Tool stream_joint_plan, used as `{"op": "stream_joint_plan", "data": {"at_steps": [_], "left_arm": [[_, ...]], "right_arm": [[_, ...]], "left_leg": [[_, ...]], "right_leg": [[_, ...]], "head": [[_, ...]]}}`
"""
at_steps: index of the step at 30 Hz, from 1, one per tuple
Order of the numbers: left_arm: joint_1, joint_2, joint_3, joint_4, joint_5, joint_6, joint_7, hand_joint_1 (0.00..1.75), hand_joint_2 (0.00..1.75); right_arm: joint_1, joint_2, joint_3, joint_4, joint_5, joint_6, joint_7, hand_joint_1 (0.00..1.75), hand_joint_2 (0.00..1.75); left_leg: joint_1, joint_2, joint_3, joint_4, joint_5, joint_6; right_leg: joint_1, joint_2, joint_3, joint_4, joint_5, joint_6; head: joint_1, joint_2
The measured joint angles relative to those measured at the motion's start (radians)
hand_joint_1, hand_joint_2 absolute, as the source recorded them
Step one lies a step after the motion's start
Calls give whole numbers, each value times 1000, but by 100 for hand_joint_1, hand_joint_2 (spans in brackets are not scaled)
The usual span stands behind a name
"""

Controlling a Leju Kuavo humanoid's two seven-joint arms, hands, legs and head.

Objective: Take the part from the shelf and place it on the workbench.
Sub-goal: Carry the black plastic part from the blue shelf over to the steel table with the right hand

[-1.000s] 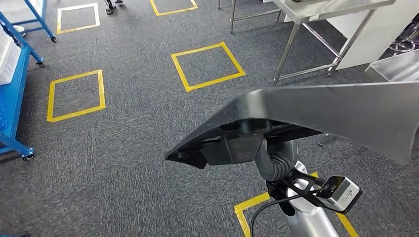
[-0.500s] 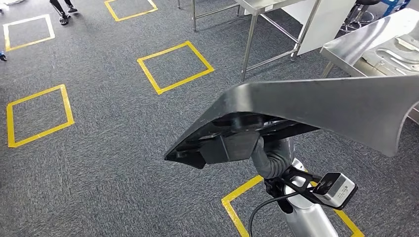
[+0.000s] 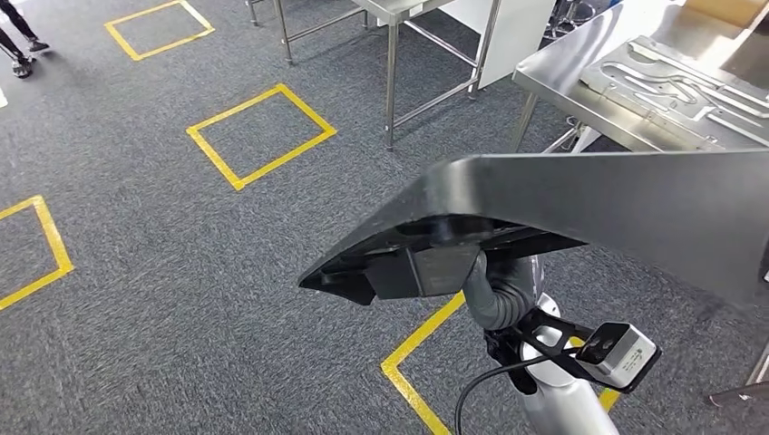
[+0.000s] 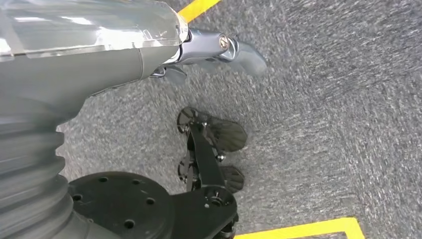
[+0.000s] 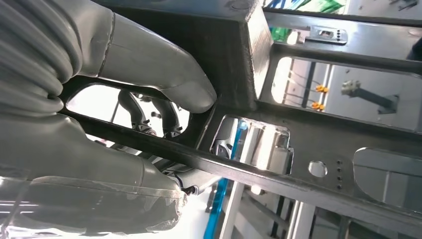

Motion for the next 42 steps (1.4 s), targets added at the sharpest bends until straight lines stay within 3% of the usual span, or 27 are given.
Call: {"op": "stream_joint_plan", "data": {"at_steps": [1, 3, 5, 7, 8, 9, 10, 12, 14, 16, 17, 19, 21, 22, 23, 24, 25, 27, 29, 32, 34, 36, 37, 38, 39, 40, 42], "left_arm": [[-2, 0, 0, 0, -1, -2, 0, 0, 175], [-6, -1, 0, 0, -2, -4, -2, 0, 175], [-5, -1, 0, 0, -4, -4, -3, 0, 175], [-4, 0, 0, 0, -5, -5, -3, 0, 175], [-4, 0, 0, 0, -5, -6, -3, 0, 175], [-4, -1, 0, 0, -5, -6, -3, 0, 175], [-5, -1, 0, 0, -5, -7, -3, 0, 175], [-7, -2, -1, 0, -6, -8, -3, 0, 175], [-8, -3, -1, 0, -8, -10, -3, 0, 175], [-9, -3, -1, 0, -8, -12, -3, 0, 175], [-10, -3, -1, 0, -8, -13, -3, 0, 175], [-10, -3, -1, 0, -8, -15, -3, 0, 175], [-7, -3, -1, 0, -8, -17, -3, 0, 175], [-5, -3, -1, 0, -9, -17, -3, 0, 175], [-4, -3, -1, 0, -9, -18, -2, 0, 175], [-3, -3, -1, 0, -8, -18, -2, 0, 175], [-4, -3, -1, 0, -8, -18, -2, 0, 175], [-5, -3, -1, 0, -8, -17, -2, 0, 175], [-5, -3, -1, 0, -8, -17, -2, 0, 175], [-8, -5, -1, 0, -9, -18, -2, 0, 175], [-10, -6, -1, 0, -10, -18, -2, 0, 175], [-7, -6, -1, 0, -10, -18, -2, 0, 175], [-5, -6, -1, 0, -10, -18, -2, 0, 175], [-4, -6, -1, 0, -10, -18, -2, 0, 175], [-5, -6, -1, 0, -10, -19, -2, 0, 175], [-6, -6, -1, 0, -10, -21, -2, 0, 175], [-8, -7, -1, 0, -10, -23, -1, 0, 175]], "right_arm": [[4, 0, -2, -5, 1, 0, 0, 175, 175], [10, 0, -8, -14, 1, 0, 0, 175, 175], [12, 0, -12, -19, 1, 0, -1, 175, 175], [19, 1, -15, -20, 0, 0, 0, 175, 175], [23, 1, -17, -20, -1, 1, 0, 175, 175], [26, 1, -18, -20, -2, 3, 0, 175, 175], [27, 1, -20, -20, -2, 5, 0, 175, 175], [23, 1, -21, -20, -3, 8, 1, 175, 175], [16, 2, -21, -20, -4, 11, 2, 175, 175], [11, 3, -21, -20, -4, 14, 4, 175, 175], [9, 3, -21, -20, -3, 16, 5, 175, 175], [3, 7, -21, -20, 1, 17, 10, 175, 175], [0, 11, -20, -19, 4, 16, 14, 175, 175], [0, 13, -20, -18, 5, 15, 14, 175, 175], [0, 13, -20, -17, 6, 14, 15, 175, 175], [0, 13, -20, -15, 6, 14, 15, 175, 175], [0, 13, -20, -15, 7, 13, 15, 175, 175], [-3, 13, -19, -14, 7, 10, 13, 175, 175], [-6, 13, -19, -13, 9, 5, 11, 175, 175], [-5, 13, -18, -13, 11, 2, 9, 175, 175], [-7, 12, -17, -13, 11, 2, 7, 175, 175], [-10, 11, -16, -11, 12, 2, 5, 175, 175], [-10, 11, -16, -10, 12, 2, 4, 175, 175], [-10, 10, -15, -8, 12, 1, 4, 175, 175], [-9, 10, -15, -7, 12, 1, 5, 175, 175], [-10, 10, -15, -6, 11, 0, 6, 175, 175], [-15, 10, -14, -6, 9, -2, 12, 175, 175]], "left_leg": [[2, 12, 1, -4, 4, 6], [5, 37, 3, -15, 13, 21], [3, 64, 3, -20, 15, 31], [0, 93, 1, -20, 15, 33], [-1, 107, 0, -19, 14, 32], [-2, 120, 1, -19, 13, 31], [-2, 131, 2, -18, 12, 29], [-5, 150, 4, -14, 7, 22], [-11, 169, 6, -10, 2, 13], [-13, 189, 7, -10, -2, 3], [-11, 184, 7, -3, -9, -2], [-5, 140, -19, 63, -55, -12], [0, 92, -77, 198, -121, -19], [0, 84, -106, 257, -140, -21], [1, 81, -121, 285, -141, -21], [1, 79, -119, 274, -122, -21], [2, 74, -99, 225, -86, -19], [5, 36, -41, 86, -19, -13], [6, 4, -11, 15, -1, -6], [7, 25, -8, 4, 3, 10], [11, 48, -7, -6, 10, 24], [7, 73, -7, -9, 12, 30], [5, 86, -8, -8, 11, 31], [3, 100, -8, -8, 10, 32], [2, 113, -8, -7, 9, 32], [2, 124, -7, -7, 8, 31], [-2, 144, -3, -5, 3, 26]], "right_leg": [[-1, 3, -2, -1, 1, 6], [4, -39, -18, 30, -23, 16], [6, -100, -67, 137, -86, 23], [2, -118, -120, 255, -134, 28], [0, -122, -126, 274, -133, 30], [-1, -126, -111, 251, -113, 31], [0, -136, -77, 192, -82, 30], [6, -182, -1, 53, -35, 21], [15, -207, 28, -7, -24, 7], [17, -185, 24, -10, -20, -5], [14, -173, 24, -13, -17, -10], [9, -151, 25, -18, -11, -21], [7, -127, 23, -18, -9, -26], [7, -114, 23, -17, -9, -27], [7, -100, 22, -16, -9, -27], [7, -86, 22, -14, -9, -27], [7, -72, 23, -12, -9, -25], [7, -46, 20, -5, -11, -19], [5, -24, 12, -1, -9, -8], [3, -2, 1, -2, -3, 12], [7, -40, -21, 43, -33, 21], [7, -98, -75, 161, -97, 26], [6, -113, -104, 224, -123, 27], [6, -120, -120, 260, -131, 28], [6, -125, -119, 261, -121, 27], [6, -131, -97, 223, -95, 25], [12, -169, -23, 87, -38, 18]], "head": [[0, 0], [0, 0], [0, 0], [0, 0], [0, 0], [0, 0], [0, 0], [0, 0], [0, 0], [0, 0], [0, 0], [0, 0], [0, 0], [0, 0], [0, 0], [0, 0], [0, 0], [0, 0], [0, 0], [0, 0], [0, 0], [1, 0], [1, 0], [1, 0], [1, 0], [1, 0], [1, 0]]}}
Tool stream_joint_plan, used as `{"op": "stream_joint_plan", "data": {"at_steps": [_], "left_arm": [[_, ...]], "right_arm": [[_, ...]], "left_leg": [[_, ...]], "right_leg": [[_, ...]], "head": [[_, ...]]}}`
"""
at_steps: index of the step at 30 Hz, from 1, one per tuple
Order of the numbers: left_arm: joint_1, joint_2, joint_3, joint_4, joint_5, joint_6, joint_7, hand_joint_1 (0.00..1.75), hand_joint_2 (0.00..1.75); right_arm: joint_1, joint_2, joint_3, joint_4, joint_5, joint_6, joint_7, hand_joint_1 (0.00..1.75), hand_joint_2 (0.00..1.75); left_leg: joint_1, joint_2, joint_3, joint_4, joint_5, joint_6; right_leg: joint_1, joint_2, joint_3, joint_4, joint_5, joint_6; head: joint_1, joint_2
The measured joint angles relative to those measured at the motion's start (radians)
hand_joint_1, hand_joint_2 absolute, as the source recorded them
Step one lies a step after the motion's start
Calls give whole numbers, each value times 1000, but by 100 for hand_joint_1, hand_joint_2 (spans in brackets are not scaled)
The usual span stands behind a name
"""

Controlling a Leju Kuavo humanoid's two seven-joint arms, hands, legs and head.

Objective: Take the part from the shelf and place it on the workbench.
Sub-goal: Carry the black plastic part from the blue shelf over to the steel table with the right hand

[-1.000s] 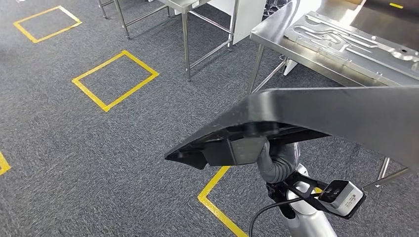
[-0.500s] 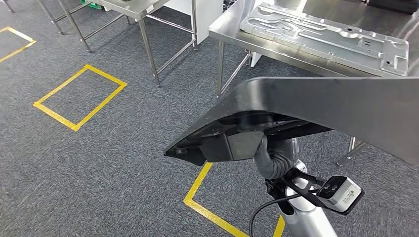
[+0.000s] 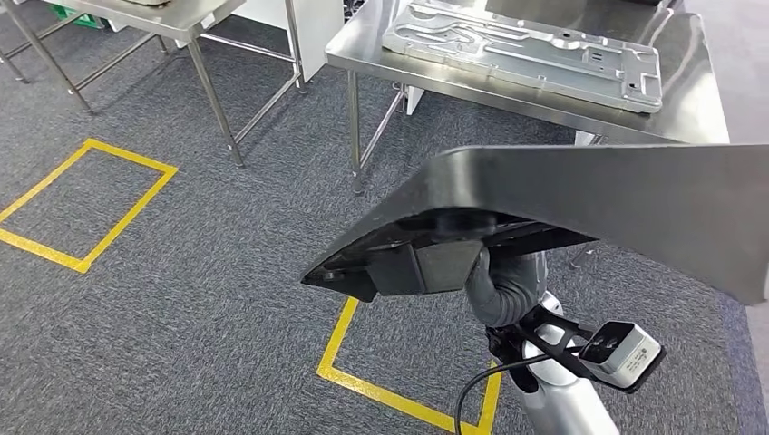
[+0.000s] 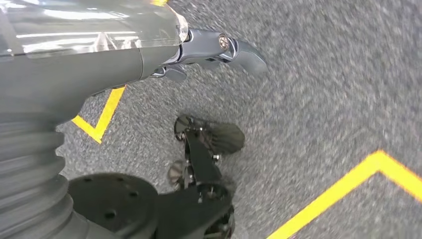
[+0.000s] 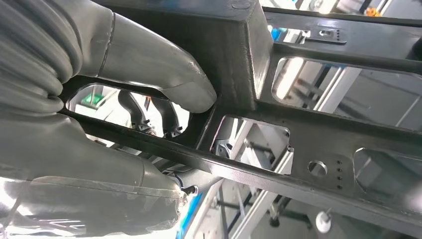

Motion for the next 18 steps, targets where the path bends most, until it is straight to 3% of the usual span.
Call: {"op": "stream_joint_plan", "data": {"at_steps": [2, 3, 5, 7, 9, 10, 11, 12, 14, 15, 16, 18], "left_arm": [[0, -1, 0, 0, 0, -1, 2, 0, 175], [-1, -1, 0, 0, 0, -1, 3, 0, 175], [-2, 0, 0, 0, -1, -1, 5, 0, 175], [-3, 0, 0, 0, -2, -1, 7, 0, 175], [0, 0, 0, 0, -3, -1, 8, 0, 175], [3, 0, 0, 0, -3, 0, 8, 0, 175], [4, 0, 0, 0, -3, 1, 8, 0, 175], [5, 0, 0, 0, -3, 2, 9, 0, 175], [4, 0, 0, 0, -3, 4, 10, 0, 175], [4, 1, 0, 0, -4, 5, 11, 0, 175], [3, 1, 0, 0, -4, 6, 12, 0, 175], [2, 2, -1, 0, -5, 8, 16, 0, 175]], "right_arm": [[-5, 0, 1, 0, -3, -6, 5, 175, 175], [-5, 0, 2, 0, -3, -10, 7, 175, 175], [-2, 0, 2, -1, -4, -17, 8, 175, 175], [0, 0, 2, -3, -4, -20, 7, 175, 175], [3, 0, 2, -3, -5, -23, 4, 175, 175], [5, 0, 2, -3, -5, -25, 3, 175, 175], [8, 0, 2, -2, -5, -27, 3, 175, 175], [11, 0, 2, -2, -5, -28, 2, 175, 175], [15, 0, 2, -2, -5, -29, 2, 175, 175], [17, 0, 2, -2, -5, -29, 1, 175, 175], [17, 0, 2, -2, -5, -29, 1, 175, 175], [21, 0, 2, -2, -5, -29, 0, 175, 175]], "left_leg": [[-6, 17, 4, 2, -5, -9], [-8, 26, 5, 2, -7, -13], [-7, 39, 8, 3, -11, -24], [-4, 5, -7, 45, -45, -34], [0, -46, -58, 164, -110, -40], [0, -57, -90, 231, -137, -41], [0, -61, -113, 277, -148, -41], [1, -64, -120, 287, -138, -40], [1, -76, -85, 197, -68, -34], [1, -99, -56, 129, -34, -28], [3, -123, -32, 69, -11, -23], [2, -152, -10, 18, -3, -16]], "right_leg": [[8, -30, 42, -85, 22, -10], [11, -30, 43, -93, 20, -15], [9, -6, 41, -97, 25, -25], [3, 16, 42, -102, 30, -36], [0, 39, 42, -103, 33, -42], [0, 52, 41, -103, 34, -43], [0, 65, 41, -102, 34, -44], [1, 80, 41, -101, 34, -44], [0, 109, 42, -97, 33, -43], [0, 123, 41, -95, 33, -41], [0, 135, 39, -91, 32, -38], [-4, 158, 30, -88, 35, -25]], "head": [[0, 0], [0, 0], [0, 0], [0, 0], [0, 0], [0, 0], [0, 0], [0, 0], [0, 0], [0, 0], [0, 0], [0, 0]]}}
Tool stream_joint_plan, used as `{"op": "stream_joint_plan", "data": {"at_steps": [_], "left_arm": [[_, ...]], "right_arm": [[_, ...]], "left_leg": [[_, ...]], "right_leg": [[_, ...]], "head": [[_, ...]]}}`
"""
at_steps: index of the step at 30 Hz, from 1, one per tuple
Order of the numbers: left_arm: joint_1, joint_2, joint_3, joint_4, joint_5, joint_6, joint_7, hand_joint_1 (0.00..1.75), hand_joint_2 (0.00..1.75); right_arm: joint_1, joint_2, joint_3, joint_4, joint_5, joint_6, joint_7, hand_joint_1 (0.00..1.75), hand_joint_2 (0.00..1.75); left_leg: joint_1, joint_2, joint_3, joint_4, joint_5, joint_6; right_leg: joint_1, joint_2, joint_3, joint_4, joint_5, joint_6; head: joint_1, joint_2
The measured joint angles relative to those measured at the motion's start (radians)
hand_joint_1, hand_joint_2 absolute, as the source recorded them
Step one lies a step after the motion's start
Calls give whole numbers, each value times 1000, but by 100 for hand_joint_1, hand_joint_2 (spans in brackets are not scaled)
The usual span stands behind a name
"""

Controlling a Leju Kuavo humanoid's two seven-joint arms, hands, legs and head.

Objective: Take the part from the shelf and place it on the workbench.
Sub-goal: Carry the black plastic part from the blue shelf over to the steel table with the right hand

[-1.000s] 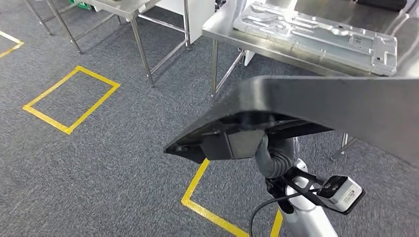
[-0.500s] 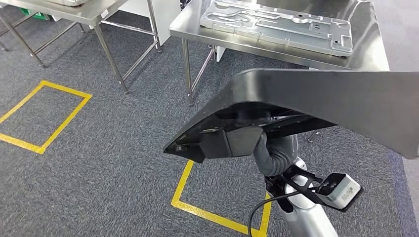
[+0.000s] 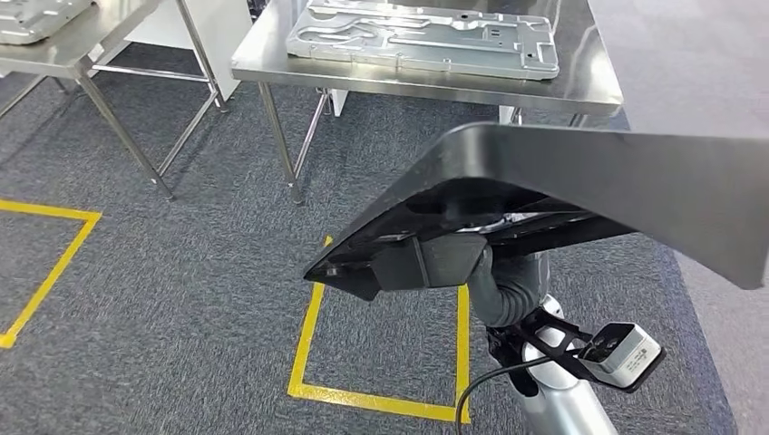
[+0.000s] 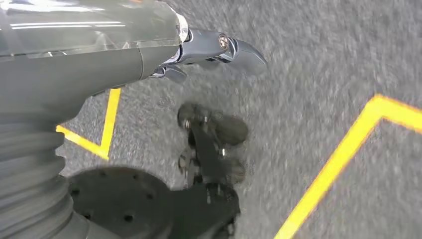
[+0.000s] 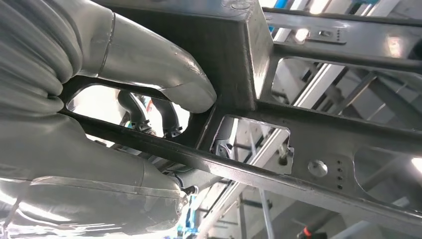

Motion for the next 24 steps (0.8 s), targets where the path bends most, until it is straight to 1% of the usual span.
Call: {"op": "stream_joint_plan", "data": {"at_steps": [1, 2, 3, 4, 5, 6, 7, 8, 9, 10, 11, 12, 13, 14, 15, 16, 17, 18, 19, 20, 21, 22, 23, 24], "left_arm": [[-1, 0, 0, 0, 0, 0, 2, 0, 175], [-3, -2, 0, 0, -1, 0, 3, 0, 175], [-5, -3, 0, 0, -1, 0, 3, 0, 175], [-6, -4, 0, 0, 0, -1, 3, 0, 175], [-5, -5, 0, 0, 0, -1, 4, 0, 175], [-4, -4, 0, 0, 0, -1, 4, 0, 175], [-2, -4, 0, 0, 1, -1, 4, 0, 175], [-1, -4, 0, 0, 2, -2, 4, 0, 175], [-1, -4, 0, 0, 2, -3, 4, 0, 175], [-2, -4, 0, 0, 3, -4, 4, 0, 175], [-3, -4, 0, 0, 3, -5, 4, 0, 175], [-5, -4, 0, 0, 4, -6, 4, 0, 175], [-6, -4, 0, 0, 5, -6, 5, 0, 175], [-8, -4, 0, 0, 5, -6, 6, 0, 175], [-11, -4, 0, 0, 6, -6, 7, 0, 175], [-13, -4, 0, 0, 6, -7, 8, 0, 175], [-14, -4, 0, 0, 6, -8, 9, 0, 175], [-15, -4, 0, 0, 6, -10, 9, 0, 175], [-15, -4, 0, 0, 6, -13, 9, 0, 175], [-14, -3, 0, 0, 6, -15, 8, 0, 175], [-12, -3, 0, 0, 6, -16, 8, 0, 175], [-8, -3, 0, 0, 6, -18, 8, 0, 175], [-5, -3, 0, 0, 5, -19, 8, 0, 175], [-2, -3, 0, 0, 5, -20, 8, 0, 175]], "right_arm": [[2, 0, 0, 0, 0, 0, 0, 175, 175], [5, 0, 0, 0, 0, 0, 0, 175, 175], [7, 0, -1, 0, 0, 0, 0, 175, 175], [6, 0, -1, 0, 0, 0, 0, 175, 175], [6, 0, -2, 0, 0, -1, 0, 175, 175], [5, 0, -2, 0, -1, -1, -1, 175, 175], [5, 0, -2, 1, -1, 0, 0, 175, 175], [6, 0, -2, 2, -1, 0, 0, 175, 175], [6, 0, -2, 4, -1, 1, -1, 175, 175], [6, 0, -2, 6, -1, 5, -2, 175, 175], [6, 0, -2, 8, -2, 10, -4, 175, 175], [5, 0, -2, 9, -3, 18, -6, 175, 175], [3, 0, -2, 11, -4, 25, -8, 175, 175], [1, 0, -2, 13, -4, 31, -10, 175, 175], [-1, 0, -1, 15, -3, 35, -11, 175, 175], [-3, -1, -1, 17, -1, 36, -11, 175, 175], [-4, -1, -1, 17, 0, 36, -12, 175, 175], [-5, 0, -1, 18, 2, 35, -12, 175, 175], [-6, 0, -1, 18, 3, 34, -12, 175, 175], [-7, 0, -1, 18, 3, 34, -12, 175, 175], [-8, 1, -1, 18, 3, 34, -12, 175, 175], [-9, 1, -1, 19, 2, 35, -12, 175, 175], [-8, 1, -1, 20, 2, 36, -12, 175, 175], [-6, 1, -1, 20, 1, 37, -12, 175, 175]], "left_leg": [[-1, 6, 2, -6, 0, 2], [1, 17, 3, -9, 4, 7], [3, 29, 5, -15, 8, 12], [6, 41, 8, -21, 11, 18], [8, 55, 9, -26, 14, 23], [6, 68, 10, -27, 14, 25], [4, 82, 9, -26, 14, 27], [3, 96, 9, -26, 13, 27], [2, 110, 8, -26, 12, 27], [2, 120, 9, -25, 11, 25], [2, 129, 10, -25, 9, 23], [2, 135, 12, -24, 7, 20], [1, 139, 12, -22, 5, 15], [-1, 143, 13, -22, 4, 10], [-2, 147, 13, -21, 3, 4], [-3, 148, 13, -21, 4, -2], [-2, 149, 13, -22, 4, -8], [-1, 142, 13, -18, 0, -13], [0, 130, 6, 1, -15, -18], [1, 115, -11, 40, -39, -22], [3, 100, -38, 100, -71, -24], [3, 92, -72, 171, -103, -26], [3, 89, -102, 232, -124, -27], [3, 88, -120, 265, -127, -27]], "right_leg": [[-2, 11, -4, -1, 3, 8], [-4, 17, -7, -1, 5, 14], [-2, 7, -10, 5, 0, 20], [0, -16, -21, 27, -15, 25], [2, -46, -41, 69, -41, 29], [2, -77, -70, 130, -72, 33], [-1, -95, -104, 197, -102, 37], [-5, -105, -130, 250, -119, 40], [-8, -111, -139, 270, -117, 42], [-10, -116, -128, 250, -98, 43], [-11, -121, -96, 194, -66, 44], [-12, -129, -55, 117, -37, 42], [-10, -135, -20, 53, -16, 39], [-7, -139, 4, 10, -5, 34], [-3, -141, 13, -9, -4, 29], [0, -138, 12, -9, -3, 24], [-1, -135, 12, -11, -2, 18], [-3, -134, 14, -15, 0, 13], [-5, -132, 15, -19, 1, 6], [-7, -131, 18, -22, 3, 0], [-7, -130, 18, -24, 2, -4], [-6, -127, 18, -23, 2, -7], [-5, -123, 18, -23, 1, -8], [-4, -118, 19, -22, 1, -9]], "head": [[0, 0], [0, 0], [0, 0], [0, 0], [0, 0], [0, 0], [0, 0], [0, 0], [0, 0], [0, 0], [0, 0], [0, 0], [0, 0], [0, 0], [0, 0], [0, 0], [0, 0], [0, 0], [0, 0], [0, 0], [0, 0], [0, 0], [0, 0], [0, 0]]}}
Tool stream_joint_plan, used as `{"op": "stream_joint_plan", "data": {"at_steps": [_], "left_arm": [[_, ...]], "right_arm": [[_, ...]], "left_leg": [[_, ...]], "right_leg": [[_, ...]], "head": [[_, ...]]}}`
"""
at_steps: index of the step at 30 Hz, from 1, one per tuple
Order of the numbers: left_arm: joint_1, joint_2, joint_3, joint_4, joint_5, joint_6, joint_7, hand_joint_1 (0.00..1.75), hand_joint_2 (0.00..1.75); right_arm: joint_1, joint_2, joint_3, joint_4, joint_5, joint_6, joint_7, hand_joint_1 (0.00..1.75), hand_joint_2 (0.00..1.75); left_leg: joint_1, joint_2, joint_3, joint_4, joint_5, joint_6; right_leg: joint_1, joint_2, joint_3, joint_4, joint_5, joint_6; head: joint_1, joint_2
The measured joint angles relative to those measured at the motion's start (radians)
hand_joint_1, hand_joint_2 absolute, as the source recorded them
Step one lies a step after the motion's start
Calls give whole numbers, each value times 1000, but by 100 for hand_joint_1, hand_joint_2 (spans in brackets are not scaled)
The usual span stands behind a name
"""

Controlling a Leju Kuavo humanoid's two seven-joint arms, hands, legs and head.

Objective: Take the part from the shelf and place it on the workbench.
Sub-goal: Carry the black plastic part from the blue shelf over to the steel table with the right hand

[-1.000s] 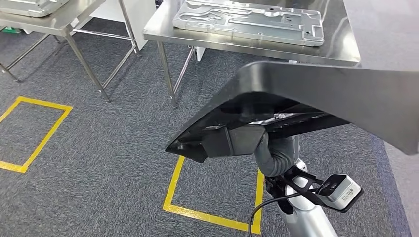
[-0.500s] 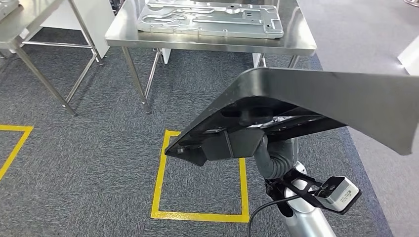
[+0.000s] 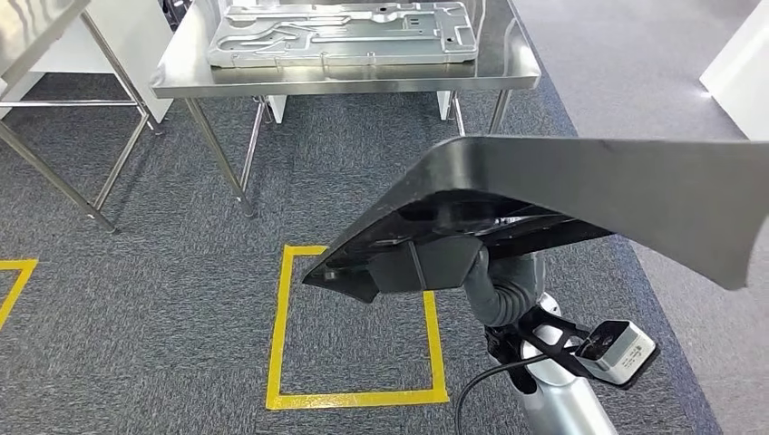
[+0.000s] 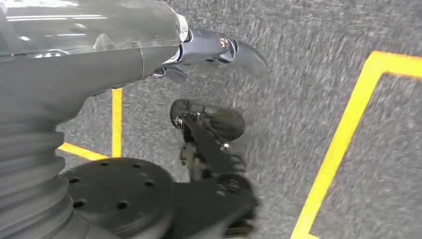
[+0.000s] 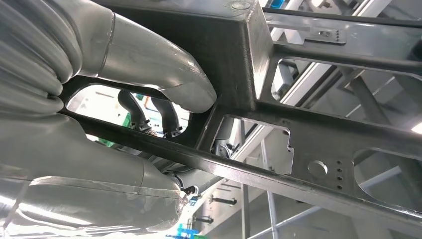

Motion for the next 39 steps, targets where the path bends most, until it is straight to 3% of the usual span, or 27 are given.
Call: {"op": "stream_joint_plan", "data": {"at_steps": [1, 2, 3, 5, 6, 10, 12, 14, 15, 16, 18, 20, 21, 23, 26, 27, 29, 30, 31, 32, 34, 36, 37, 39], "left_arm": [[2, 0, 0, 0, 0, -1, 0, 0, 175], [2, 1, 0, 0, 0, -1, 0, 0, 175], [2, 2, 0, 0, 0, -1, 0, 0, 175], [1, 4, 0, 0, 0, -1, -1, 0, 175], [0, 4, 0, 0, 0, -1, -1, 0, 175], [-1, 4, 0, 0, -1, -2, -2, 0, 175], [-1, 4, 0, 0, -1, -2, -3, 0, 175], [-1, 5, 0, 0, -1, -2, -4, 0, 175], [-1, 5, 0, 0, -1, -2, -4, 0, 175], [0, 6, 0, 0, -1, -2, -4, 0, 175], [0, 5, 0, 0, -1, -3, -4, 0, 175], [-1, 5, 0, 0, -1, -4, -4, 0, 175], [-2, 5, 0, 0, -2, -4, -4, 0, 175], [-4, 5, 0, 0, -2, -4, -4, 0, 175], [-7, 6, 0, 0, -3, -5, -6, 0, 175], [-7, 6, 0, 0, -3, -6, -7, 0, 175], [-6, 6, 0, 0, -4, -8, -7, 0, 175], [-3, 6, 0, 0, -5, -9, -7, 0, 175], [-1, 6, 0, 0, -5, -9, -7, 0, 175], [1, 6, 0, 0, -5, -10, -7, 0, 175], [2, 7, 0, 0, -5, -10, -7, 0, 175], [3, 9, 0, 0, -6, -10, -7, 0, 175], [3, 10, 0, 0, -6, -11, -6, 0, 175], [1, 10, 0, 0, -7, -12, -6, 0, 175]], "right_arm": [[1, 0, 0, 1, 0, 1, 0, 175, 175], [2, 0, 0, 1, 0, 3, 0, 175, 175], [2, 1, -1, 1, 0, 6, 0, 175, 175], [2, 2, -4, 1, 0, 12, 0, 175, 175], [3, 2, -6, 1, 0, 15, 0, 175, 175], [8, 3, -11, -1, 3, 17, 0, 175, 175], [12, 4, -13, -5, 5, 17, 0, 175, 175], [17, 6, -16, -7, 8, 17, 0, 175, 175], [21, 7, -17, -7, 9, 17, 0, 175, 175], [24, 8, -18, -7, 10, 17, 0, 175, 175], [25, 10, -19, -10, 12, 17, 0, 175, 175], [25, 13, -21, -16, 16, 17, 1, 175, 175], [26, 14, -21, -19, 18, 17, 1, 175, 175], [28, 18, -23, -24, 20, 17, 1, 175, 175], [33, 24, -28, -35, 25, 17, 1, 175, 175], [34, 28, -29, -38, 27, 18, 2, 175, 175], [35, 35, -30, -40, 30, 18, 2, 175, 175], [37, 37, -30, -40, 32, 19, 3, 175, 175], [39, 38, -31, -40, 33, 20, 3, 175, 175], [40, 39, -31, -40, 34, 20, 4, 175, 175], [41, 42, -31, -40, 35, 21, 4, 175, 175], [41, 44, -33, -41, 36, 21, 5, 175, 175], [41, 45, -33, -42, 36, 21, 6, 175, 175], [42, 47, -35, -46, 37, 22, 10, 175, 175]], "left_leg": [[0, 0, 0, -7, 18, 1], [0, 0, 20, -53, 53, 3], [0, -2, 51, -125, 92, 7], [-2, -6, 104, -241, 134, 15], [-4, -9, 115, -266, 137, 20], [-2, -8, 121, -280, 138, 44], [1, -5, 125, -286, 137, 55], [-1, -4, 128, -286, 131, 60], [-2, -4, 131, -286, 128, 60], [-2, -3, 136, -286, 124, 59], [-2, -4, 152, -286, 113, 55], [-4, -3, 167, -286, 100, 46], [-5, -2, 170, -286, 95, 41], [-5, 2, 176, -291, 87, 29], [-5, 3, 177, -260, 63, 15], [-3, 1, 151, -208, 43, 12], [-2, -1, 62, -63, 1, 7], [-2, -1, 18, -8, -4, 5], [-2, -1, -10, 11, 15, 4], [-2, -1, -21, -4, 50, 5], [-2, -1, -2, -102, 144, 9], [-5, -4, 28, -190, 198, 18], [-8, -6, 42, -223, 201, 25], [-12, -7, 55, -249, 180, 38]], "right_leg": [[1, 5, 1, 1, -1, 0], [1, 10, 3, 3, -2, 1], [1, 14, 5, 5, -5, 3], [4, 21, 5, 11, -9, 11], [5, 23, 3, 13, -10, 16], [4, 21, -4, 28, -22, 38], [1, 14, -46, 113, -66, 46], [-2, 11, -120, 249, -116, 51], [-4, 10, -147, 293, -121, 53], [-5, 9, -155, 297, -105, 53], [-5, 4, -111, 191, -29, 48], [2, -4, -50, 65, 17, 37], [6, -6, -34, 33, 19, 32], [11, -4, -26, 18, 4, 22], [2, 0, 5, -1, -7, 6], [-1, 0, 19, -8, -12, 1], [1, 2, 37, -10, -27, -5], [2, 5, 47, -10, -36, -6], [2, 8, 59, -10, -46, -5], [2, 12, 73, -10, -56, -4], [3, 15, 101, -10, -76, 0], [3, 17, 120, -11, -95, 7], [4, 17, 125, -11, -103, 12], [6, 18, 126, -9, -108, 23]], "head": [[0, 0], [0, 0], [0, 0], [0, 0], [0, 0], [0, 0], [0, 0], [0, 0], [0, 0], [0, 0], [0, 0], [0, 0], [0, 0], [0, 0], [0, 0], [-1, 0], [-1, 0], [-1, 0], [-1, 0], [-1, 0], [-1, 0], [-1, 0], [-1, 0], [-1, 0]]}}
